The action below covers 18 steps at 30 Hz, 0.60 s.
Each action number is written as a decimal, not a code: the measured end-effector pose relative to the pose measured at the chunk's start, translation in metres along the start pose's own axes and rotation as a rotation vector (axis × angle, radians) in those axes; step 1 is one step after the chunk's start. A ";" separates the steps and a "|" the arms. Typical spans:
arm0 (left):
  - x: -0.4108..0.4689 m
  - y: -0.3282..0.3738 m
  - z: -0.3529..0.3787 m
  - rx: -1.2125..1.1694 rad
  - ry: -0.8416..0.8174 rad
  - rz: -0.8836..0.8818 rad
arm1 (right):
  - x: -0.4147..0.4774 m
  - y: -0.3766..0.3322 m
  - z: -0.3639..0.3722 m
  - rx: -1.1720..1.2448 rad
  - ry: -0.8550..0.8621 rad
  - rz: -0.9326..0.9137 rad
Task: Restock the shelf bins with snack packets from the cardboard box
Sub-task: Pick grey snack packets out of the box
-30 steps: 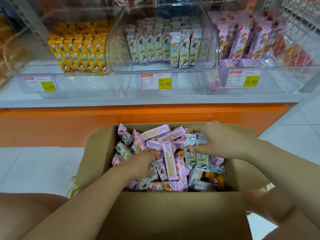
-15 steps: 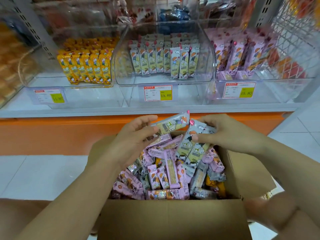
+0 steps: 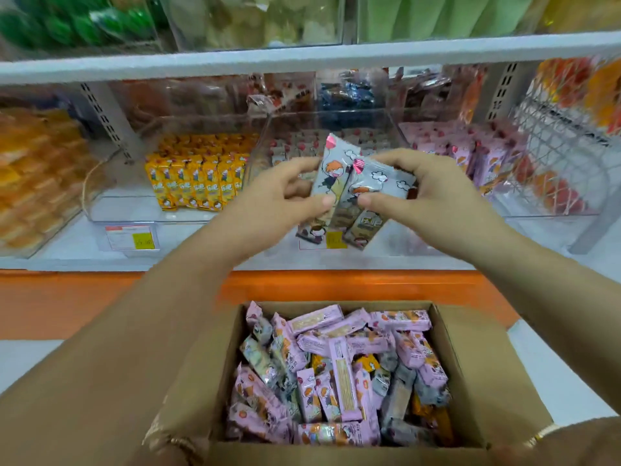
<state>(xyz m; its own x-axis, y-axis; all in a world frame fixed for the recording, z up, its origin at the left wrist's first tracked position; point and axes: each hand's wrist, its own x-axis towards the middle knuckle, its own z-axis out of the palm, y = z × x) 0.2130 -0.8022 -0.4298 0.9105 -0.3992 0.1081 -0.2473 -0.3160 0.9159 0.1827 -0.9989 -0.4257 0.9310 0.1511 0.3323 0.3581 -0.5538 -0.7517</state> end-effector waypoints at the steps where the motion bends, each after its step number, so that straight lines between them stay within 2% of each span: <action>1: 0.009 0.003 -0.005 0.004 0.024 0.014 | 0.011 -0.002 -0.001 -0.012 0.015 -0.036; 6: 0.058 -0.011 -0.017 -0.022 0.166 -0.057 | 0.073 0.015 0.008 -0.224 -0.020 -0.070; 14: 0.128 -0.068 -0.017 0.114 0.295 -0.266 | 0.146 0.068 0.044 -0.470 -0.179 0.012; 18: 0.157 -0.084 -0.021 0.220 0.364 -0.312 | 0.173 0.082 0.052 -0.529 -0.225 0.017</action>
<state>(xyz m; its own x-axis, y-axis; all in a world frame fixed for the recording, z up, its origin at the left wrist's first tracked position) 0.3836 -0.8201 -0.4815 0.9985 0.0548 0.0064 0.0255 -0.5607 0.8276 0.3768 -0.9756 -0.4593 0.9491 0.2769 0.1499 0.3129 -0.8832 -0.3494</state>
